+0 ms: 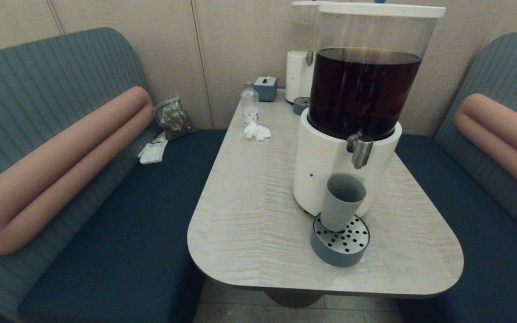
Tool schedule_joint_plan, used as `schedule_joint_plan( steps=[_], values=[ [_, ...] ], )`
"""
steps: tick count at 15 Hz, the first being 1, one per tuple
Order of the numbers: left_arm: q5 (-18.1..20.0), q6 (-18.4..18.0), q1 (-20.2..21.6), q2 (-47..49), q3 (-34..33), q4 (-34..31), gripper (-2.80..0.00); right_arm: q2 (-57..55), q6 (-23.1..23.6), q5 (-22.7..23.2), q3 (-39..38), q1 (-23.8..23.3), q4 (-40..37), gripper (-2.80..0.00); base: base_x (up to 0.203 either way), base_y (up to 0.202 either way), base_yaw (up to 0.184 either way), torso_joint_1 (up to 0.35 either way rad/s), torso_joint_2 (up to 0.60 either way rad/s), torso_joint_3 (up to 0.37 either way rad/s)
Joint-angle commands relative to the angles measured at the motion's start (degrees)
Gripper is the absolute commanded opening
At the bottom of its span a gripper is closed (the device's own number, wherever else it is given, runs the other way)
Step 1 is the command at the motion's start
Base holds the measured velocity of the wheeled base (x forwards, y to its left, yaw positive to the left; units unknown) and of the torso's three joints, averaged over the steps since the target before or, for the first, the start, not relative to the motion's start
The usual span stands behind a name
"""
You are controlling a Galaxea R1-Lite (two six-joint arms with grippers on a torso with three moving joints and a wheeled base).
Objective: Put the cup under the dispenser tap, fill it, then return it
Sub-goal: Place the cup next to the water dispenser
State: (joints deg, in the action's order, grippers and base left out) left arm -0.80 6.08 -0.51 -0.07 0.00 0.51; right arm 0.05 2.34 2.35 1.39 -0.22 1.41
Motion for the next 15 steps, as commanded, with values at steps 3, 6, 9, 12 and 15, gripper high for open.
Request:
schedule_joint_plan(
  steps=[3,6,9,12,15],
  values=[
    [-0.07,0.07,-0.02,0.07,0.00,0.02,-2.80,0.04,-0.85,-1.82,-1.39,0.04,-1.94,-2.80,0.000,0.000,0.000,0.000,0.00,0.000],
    [-0.02,0.07,-0.02,0.07,0.00,-0.04,-2.80,-0.05,0.07,-1.56,-1.39,-0.04,-1.85,-2.80,0.000,0.000,0.000,0.000,0.00,0.000],
    [-0.07,0.07,-0.02,0.07,0.00,0.02,-2.80,-0.05,-1.02,-1.73,-1.39,0.04,-1.85,-2.80,0.000,0.000,0.000,0.000,0.00,0.000],
    [0.01,0.07,-0.02,0.07,0.00,0.02,-2.80,-0.05,-0.96,-1.74,-1.39,0.02,-1.80,-2.80,0.000,0.000,0.000,0.000,0.00,0.000],
    [0.01,0.16,-0.02,0.07,0.00,0.02,-2.80,-0.05,-1.02,-1.74,-1.39,-0.03,-1.85,-2.80,0.000,0.000,0.000,0.000,0.00,0.000]
  ],
)
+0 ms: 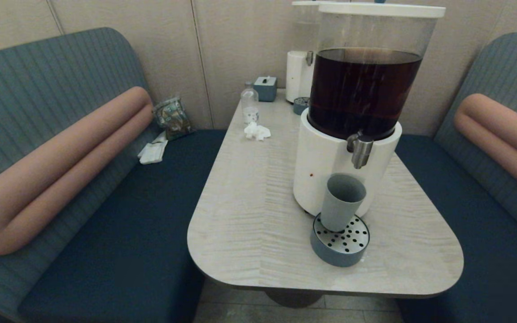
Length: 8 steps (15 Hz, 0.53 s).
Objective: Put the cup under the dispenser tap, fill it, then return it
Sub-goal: Place the cup next to the water dispenser
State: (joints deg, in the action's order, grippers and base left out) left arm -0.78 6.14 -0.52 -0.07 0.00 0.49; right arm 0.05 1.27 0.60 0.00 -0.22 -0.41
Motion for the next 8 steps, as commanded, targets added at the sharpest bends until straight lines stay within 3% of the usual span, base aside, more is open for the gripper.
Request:
schedule_joint_plan(
  steps=[1,8],
  values=[
    [-0.10,0.02,0.00,0.07,0.00,0.04,-2.80,-0.04,0.07,0.02,0.00,0.03,-0.02,-2.80,0.000,0.000,0.000,0.000,0.00,0.000],
    [-0.10,0.02,0.00,0.07,0.00,0.04,-2.80,-0.05,0.05,0.02,0.00,-0.04,-0.02,-2.80,0.000,0.000,0.000,0.000,0.00,0.000]
  ],
)
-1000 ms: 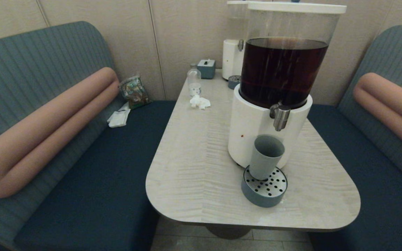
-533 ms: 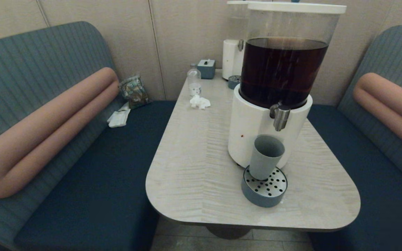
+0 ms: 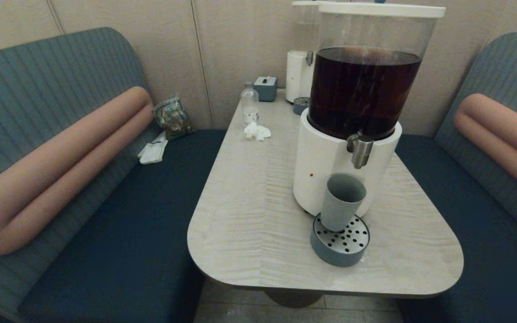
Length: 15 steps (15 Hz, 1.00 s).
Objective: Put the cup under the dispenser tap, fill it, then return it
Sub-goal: Place the cup next to the water dispenser
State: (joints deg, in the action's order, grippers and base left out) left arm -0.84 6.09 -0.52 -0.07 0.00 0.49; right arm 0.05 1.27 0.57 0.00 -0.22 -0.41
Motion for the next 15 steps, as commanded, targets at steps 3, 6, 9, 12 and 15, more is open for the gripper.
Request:
schedule_joint_plan(
  steps=[3,6,9,12,15],
  values=[
    [-0.04,0.07,0.00,0.07,0.00,0.04,-2.80,-0.02,0.08,0.04,0.00,-0.02,-0.02,-2.80,0.000,0.000,0.000,0.000,0.00,0.000],
    [-0.04,0.07,0.00,0.07,0.00,0.04,-2.80,0.02,0.05,0.04,0.00,-0.03,-0.01,-2.80,0.000,0.000,0.000,0.000,0.00,0.000],
    [-0.01,0.07,0.00,0.07,0.00,0.04,-2.80,-0.05,0.05,0.04,0.00,0.02,-0.02,-2.80,0.000,0.000,0.000,0.000,0.00,0.000],
    [-0.04,0.08,0.00,0.07,0.00,0.04,-2.80,0.02,0.05,0.04,0.00,-0.02,-0.02,-2.80,0.000,0.000,0.000,0.000,0.00,0.000],
    [0.05,-0.02,0.00,0.07,0.00,0.04,-2.80,0.01,0.05,0.04,0.00,-0.04,-0.02,-2.80,0.000,0.000,0.000,0.000,0.00,0.000]
  ],
)
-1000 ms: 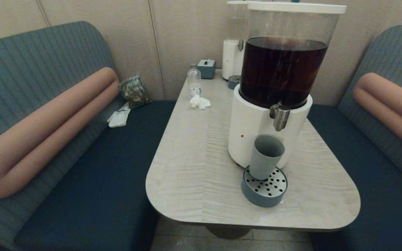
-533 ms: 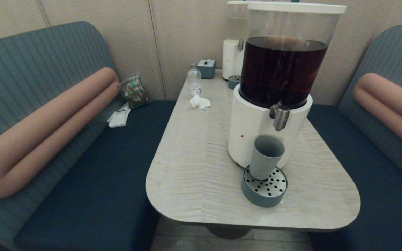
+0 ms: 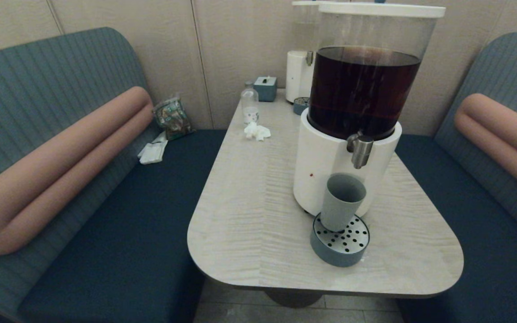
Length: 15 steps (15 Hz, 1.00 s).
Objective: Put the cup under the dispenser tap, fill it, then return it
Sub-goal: Place the cup next to the water dispenser
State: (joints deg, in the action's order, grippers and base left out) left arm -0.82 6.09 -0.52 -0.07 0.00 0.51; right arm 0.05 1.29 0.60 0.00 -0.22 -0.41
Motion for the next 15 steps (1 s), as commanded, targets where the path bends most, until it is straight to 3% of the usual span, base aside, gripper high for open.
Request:
schedule_joint_plan(
  steps=[1,6,10,15],
  values=[
    [0.03,-0.16,0.00,0.07,0.00,0.02,-2.80,-0.05,0.03,0.02,0.00,-0.02,-0.02,-2.80,0.000,0.000,0.000,0.000,0.00,0.000],
    [-0.28,1.07,0.03,0.02,1.91,0.71,-2.80,-0.05,0.03,0.02,0.00,-0.03,-0.02,-2.80,0.000,0.000,0.000,0.000,0.00,0.000],
    [1.95,1.96,0.07,2.47,14.81,-2.41,-2.80,0.04,0.03,0.02,0.00,-0.04,0.06,-2.80,0.000,0.000,0.000,0.000,0.00,0.000],
    [7.63,2.28,-0.52,26.20,26.86,-0.06,-2.80,-0.01,0.03,0.02,0.00,0.04,-0.02,-2.80,0.000,0.000,0.000,0.000,0.00,0.000]
  ],
)
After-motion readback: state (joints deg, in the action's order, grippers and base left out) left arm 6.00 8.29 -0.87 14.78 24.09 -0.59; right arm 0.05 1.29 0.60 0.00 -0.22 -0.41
